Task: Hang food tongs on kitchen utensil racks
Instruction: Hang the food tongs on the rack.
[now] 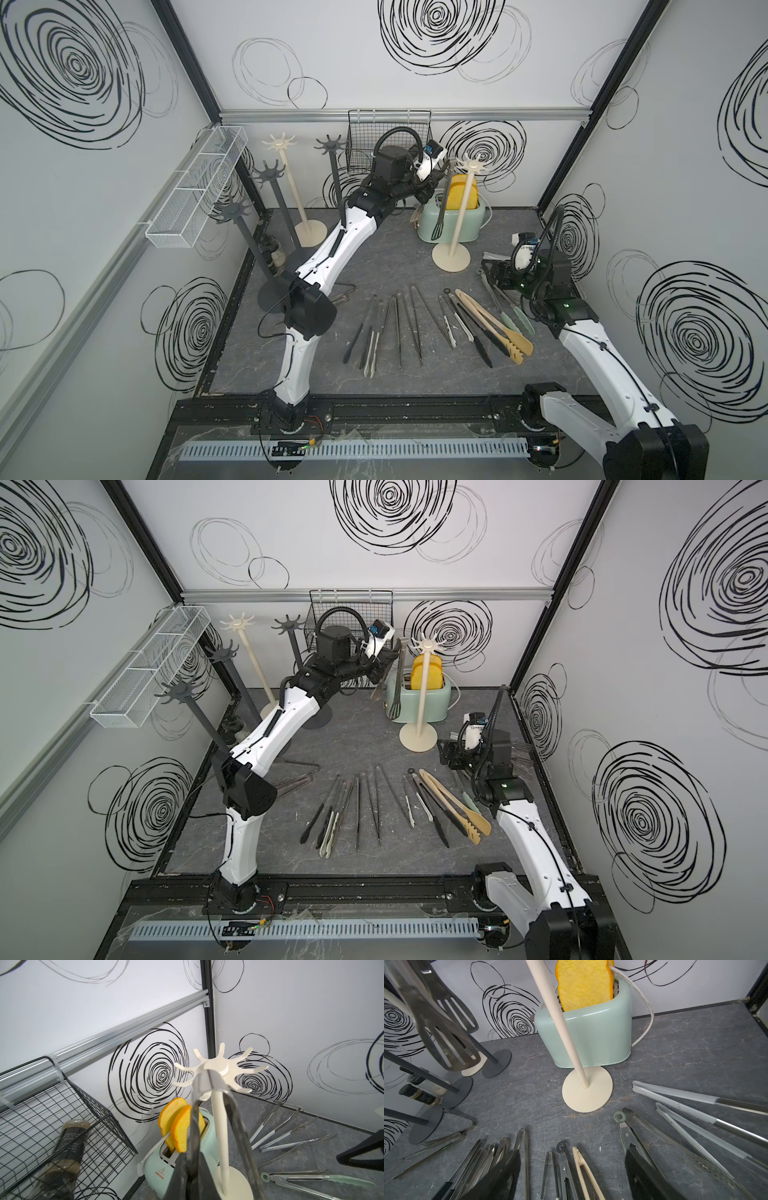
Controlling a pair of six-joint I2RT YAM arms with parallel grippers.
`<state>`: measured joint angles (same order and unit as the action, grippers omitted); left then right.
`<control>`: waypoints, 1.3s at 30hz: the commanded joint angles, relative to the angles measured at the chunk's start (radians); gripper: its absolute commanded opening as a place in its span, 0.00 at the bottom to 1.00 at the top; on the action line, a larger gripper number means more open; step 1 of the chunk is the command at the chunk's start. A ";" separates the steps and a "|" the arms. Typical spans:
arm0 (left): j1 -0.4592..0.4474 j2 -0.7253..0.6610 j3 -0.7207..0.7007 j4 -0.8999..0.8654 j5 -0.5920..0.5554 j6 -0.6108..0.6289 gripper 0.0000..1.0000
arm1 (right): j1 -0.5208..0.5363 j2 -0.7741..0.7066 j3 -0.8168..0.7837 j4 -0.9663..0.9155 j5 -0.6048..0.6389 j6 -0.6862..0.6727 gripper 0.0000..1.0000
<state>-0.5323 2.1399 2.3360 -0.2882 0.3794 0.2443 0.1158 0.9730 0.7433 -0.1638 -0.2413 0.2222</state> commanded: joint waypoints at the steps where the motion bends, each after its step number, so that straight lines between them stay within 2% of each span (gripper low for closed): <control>1: -0.007 0.017 0.040 0.112 0.035 -0.001 0.00 | -0.003 0.002 -0.003 0.012 -0.010 -0.011 0.81; 17: -0.014 0.078 0.063 0.209 0.001 -0.033 0.00 | -0.004 -0.004 -0.011 0.001 -0.015 -0.015 0.81; 39: -0.028 0.158 0.092 0.234 0.036 -0.043 0.00 | -0.004 0.015 -0.025 0.012 -0.031 -0.017 0.81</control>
<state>-0.5480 2.2787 2.3856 -0.1310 0.3885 0.1982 0.1158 0.9817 0.7296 -0.1635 -0.2592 0.2192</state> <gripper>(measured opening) 0.105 0.808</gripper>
